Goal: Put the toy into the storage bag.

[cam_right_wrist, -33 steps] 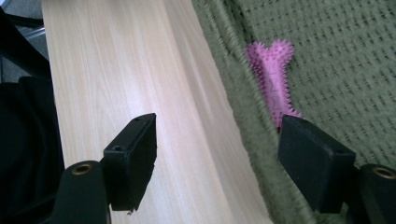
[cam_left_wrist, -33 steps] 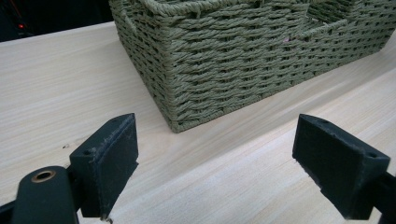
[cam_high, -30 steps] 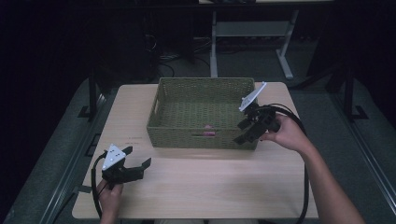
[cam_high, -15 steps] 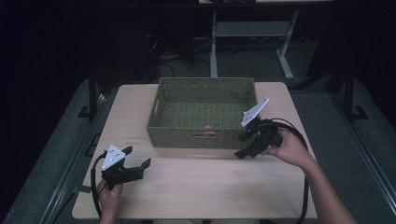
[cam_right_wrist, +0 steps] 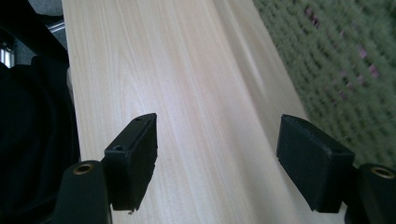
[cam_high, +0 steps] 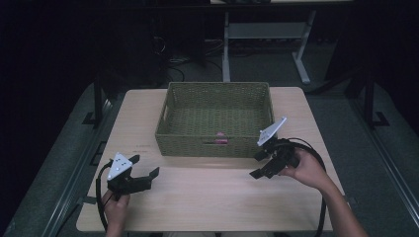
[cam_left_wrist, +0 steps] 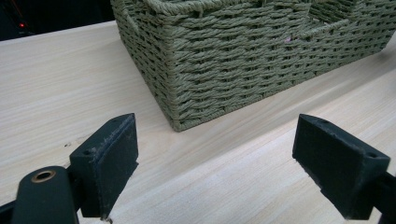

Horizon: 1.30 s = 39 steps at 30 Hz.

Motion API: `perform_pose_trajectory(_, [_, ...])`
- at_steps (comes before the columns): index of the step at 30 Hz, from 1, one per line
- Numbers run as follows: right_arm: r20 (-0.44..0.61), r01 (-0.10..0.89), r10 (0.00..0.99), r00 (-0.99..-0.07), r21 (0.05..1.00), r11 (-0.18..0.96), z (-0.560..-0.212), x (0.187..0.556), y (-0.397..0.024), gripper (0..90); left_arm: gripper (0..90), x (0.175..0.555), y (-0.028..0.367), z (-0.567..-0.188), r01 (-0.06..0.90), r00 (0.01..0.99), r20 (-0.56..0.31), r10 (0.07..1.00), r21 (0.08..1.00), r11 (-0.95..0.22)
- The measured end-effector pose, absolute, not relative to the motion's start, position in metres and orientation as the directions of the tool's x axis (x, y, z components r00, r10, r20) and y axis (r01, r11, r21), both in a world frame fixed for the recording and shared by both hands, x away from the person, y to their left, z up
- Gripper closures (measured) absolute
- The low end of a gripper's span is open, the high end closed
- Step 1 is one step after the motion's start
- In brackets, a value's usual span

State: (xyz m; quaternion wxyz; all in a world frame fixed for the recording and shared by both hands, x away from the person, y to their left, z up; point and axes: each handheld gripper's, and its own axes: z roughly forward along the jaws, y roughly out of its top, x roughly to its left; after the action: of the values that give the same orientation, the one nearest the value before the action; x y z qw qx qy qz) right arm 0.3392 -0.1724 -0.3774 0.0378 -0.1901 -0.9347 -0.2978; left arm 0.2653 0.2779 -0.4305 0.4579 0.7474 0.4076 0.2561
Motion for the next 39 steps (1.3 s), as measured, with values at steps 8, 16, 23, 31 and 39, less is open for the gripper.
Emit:
perform_pose_trajectory(8, [0.192,0.394,0.347,-0.918,0.551,0.736,-0.388,0.333,-0.179,28.6,13.9,0.265,0.278,-0.431,0.374,0.536,0.011,0.844,0.894,-0.248])
perform_pose_trajectory(16, [0.208,0.42,0.368,-0.906,0.542,0.727,-0.401,0.329,-0.185,28.6,13.9,0.265,0.278,-0.431,0.371,0.536,0.011,0.844,0.895,-0.248])
perform_pose_trajectory(23, [0.221,0.448,0.392,-0.893,0.519,0.728,-0.414,0.323,-0.192,28.0,13.8,0.265,0.277,-0.431,0.37,0.538,0.015,0.843,0.894,-0.252])
perform_pose_trajectory(31, [0.223,0.463,0.409,-0.885,0.522,0.717,-0.418,0.317,-0.197,28.2,13.8,0.264,0.277,-0.43,0.368,0.538,0.02,0.843,0.894,-0.256])
perform_pose_trajectory(39, [0.22,0.475,0.427,-0.877,0.527,0.705,-0.424,0.309,-0.206,28.1,13.8,0.265,0.277,-0.43,0.367,0.538,0.019,0.843,0.895,-0.254])
